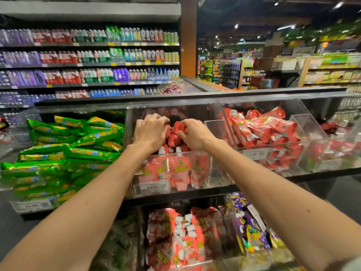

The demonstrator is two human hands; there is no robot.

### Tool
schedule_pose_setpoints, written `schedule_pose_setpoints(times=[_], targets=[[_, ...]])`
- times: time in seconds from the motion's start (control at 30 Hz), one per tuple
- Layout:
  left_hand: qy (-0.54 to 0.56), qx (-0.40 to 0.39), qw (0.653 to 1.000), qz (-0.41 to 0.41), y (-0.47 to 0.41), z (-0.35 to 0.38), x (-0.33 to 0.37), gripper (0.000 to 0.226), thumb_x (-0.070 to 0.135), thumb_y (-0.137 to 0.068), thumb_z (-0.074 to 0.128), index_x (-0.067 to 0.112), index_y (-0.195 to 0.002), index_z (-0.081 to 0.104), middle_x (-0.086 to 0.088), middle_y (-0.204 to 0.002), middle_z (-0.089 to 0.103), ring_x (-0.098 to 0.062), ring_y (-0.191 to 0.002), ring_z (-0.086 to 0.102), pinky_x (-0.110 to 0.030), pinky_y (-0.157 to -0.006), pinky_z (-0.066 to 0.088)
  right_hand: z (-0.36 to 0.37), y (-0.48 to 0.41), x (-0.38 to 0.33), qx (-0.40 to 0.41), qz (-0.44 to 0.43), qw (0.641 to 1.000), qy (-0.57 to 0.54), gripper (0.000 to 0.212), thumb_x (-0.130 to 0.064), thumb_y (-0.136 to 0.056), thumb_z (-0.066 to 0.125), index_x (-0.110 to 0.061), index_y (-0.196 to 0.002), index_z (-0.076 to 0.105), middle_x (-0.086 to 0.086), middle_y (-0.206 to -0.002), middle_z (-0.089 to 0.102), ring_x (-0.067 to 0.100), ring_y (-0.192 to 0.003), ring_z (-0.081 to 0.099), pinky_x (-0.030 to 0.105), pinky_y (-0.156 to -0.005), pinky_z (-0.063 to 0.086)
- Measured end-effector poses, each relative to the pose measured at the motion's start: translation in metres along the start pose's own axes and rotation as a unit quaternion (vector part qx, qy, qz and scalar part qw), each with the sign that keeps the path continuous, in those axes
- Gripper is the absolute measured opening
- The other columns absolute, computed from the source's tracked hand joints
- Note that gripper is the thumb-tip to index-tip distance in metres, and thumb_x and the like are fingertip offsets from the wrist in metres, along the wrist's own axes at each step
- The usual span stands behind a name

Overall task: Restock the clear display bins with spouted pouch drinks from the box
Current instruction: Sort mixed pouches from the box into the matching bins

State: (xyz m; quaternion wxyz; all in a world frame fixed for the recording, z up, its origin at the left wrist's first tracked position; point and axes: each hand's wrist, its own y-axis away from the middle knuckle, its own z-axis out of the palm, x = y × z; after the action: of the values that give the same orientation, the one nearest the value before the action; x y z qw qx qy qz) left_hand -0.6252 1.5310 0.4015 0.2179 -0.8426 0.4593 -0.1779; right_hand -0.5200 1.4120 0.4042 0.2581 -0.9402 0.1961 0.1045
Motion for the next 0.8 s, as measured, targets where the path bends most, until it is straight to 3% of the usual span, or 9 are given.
schedule_pose_setpoints(times=[0.1, 0.23, 0.37, 0.47, 0.57, 0.67, 0.8], targets=[[0.130, 0.056, 0.989, 0.051, 0.028, -0.019, 0.022, 0.023, 0.023, -0.098, 0.055, 0.021, -0.116, 0.070, -0.006, -0.115, 0.068, -0.029, -0.110, 0.058, -0.042, -0.094, 0.045, -0.015, 0.040, 0.003, 0.072, -0.039, 0.995, -0.062, 0.021, -0.011, -0.095, 0.055, -0.002, -0.104, 0.073, 0.017, -0.111, 0.069, 0.033, -0.110, 0.058, 0.032, -0.095, 0.036], [0.243, 0.097, 0.960, 0.100, 0.091, -0.029, 0.071, 0.013, 0.017, -0.093, 0.065, 0.022, -0.101, 0.073, 0.005, -0.098, 0.071, -0.015, -0.086, 0.063, -0.029, -0.081, 0.048, -0.027, 0.139, 0.020, 0.160, -0.079, 0.974, -0.140, 0.019, -0.007, -0.091, 0.059, -0.006, -0.104, 0.073, 0.010, -0.107, 0.070, 0.027, -0.103, 0.060, 0.021, -0.090, 0.036], [0.350, 0.089, 0.930, 0.066, 0.167, -0.008, 0.153, 0.011, 0.020, -0.091, 0.064, 0.029, -0.093, 0.070, 0.009, -0.084, 0.068, -0.011, -0.068, 0.059, -0.023, -0.063, 0.048, -0.022, 0.263, 0.070, 0.181, -0.010, 0.963, -0.200, 0.014, -0.015, -0.090, 0.061, -0.011, -0.098, 0.072, 0.003, -0.098, 0.069, 0.021, -0.093, 0.063, 0.028, -0.085, 0.048], [0.447, 0.020, 0.894, 0.018, 0.223, 0.029, 0.243, 0.017, 0.021, -0.089, 0.064, 0.037, -0.089, 0.068, 0.021, -0.077, 0.067, -0.003, -0.064, 0.060, -0.017, -0.059, 0.048, -0.025, 0.364, 0.129, 0.165, 0.081, 0.957, -0.222, 0.022, -0.027, -0.091, 0.057, -0.014, -0.100, 0.071, 0.001, -0.098, 0.069, 0.017, -0.088, 0.064, 0.035, -0.079, 0.053], [0.512, -0.082, 0.855, 0.014, 0.274, 0.073, 0.352, 0.023, 0.011, -0.091, 0.068, 0.034, -0.094, 0.070, 0.023, -0.083, 0.070, 0.001, -0.069, 0.062, -0.015, -0.066, 0.048, -0.037, 0.466, 0.194, 0.176, 0.210, 0.932, -0.239, 0.023, -0.031, -0.088, 0.057, -0.017, -0.100, 0.070, -0.003, -0.104, 0.065, 0.009, -0.085, 0.064, 0.037, -0.075, 0.056], [0.561, -0.193, 0.804, 0.041, 0.314, 0.113, 0.463, 0.026, 0.006, -0.090, 0.066, 0.030, -0.096, 0.071, 0.017, -0.082, 0.072, 0.000, -0.072, 0.064, -0.016, -0.069, 0.049, -0.062, 0.559, 0.252, 0.170, 0.330, 0.904, -0.213, 0.024, -0.036, -0.087, 0.054, -0.023, -0.104, 0.067, -0.003, -0.106, 0.063, 0.012, -0.083, 0.063, 0.044, -0.074, 0.056], [0.561, -0.315, 0.758, 0.107, 0.349, 0.155, 0.603, 0.032, 0.006, -0.088, 0.066, 0.038, -0.092, 0.068, 0.017, -0.083, 0.073, 0.001, -0.075, 0.066, -0.019, -0.072, 0.051, -0.120, 0.661, 0.320, 0.200, 0.463, 0.848, -0.159, 0.029, -0.030, -0.087, 0.055, -0.013, -0.105, 0.070, 0.004, -0.103, 0.067, 0.022, -0.090, 0.066, 0.044, -0.081, 0.056]])
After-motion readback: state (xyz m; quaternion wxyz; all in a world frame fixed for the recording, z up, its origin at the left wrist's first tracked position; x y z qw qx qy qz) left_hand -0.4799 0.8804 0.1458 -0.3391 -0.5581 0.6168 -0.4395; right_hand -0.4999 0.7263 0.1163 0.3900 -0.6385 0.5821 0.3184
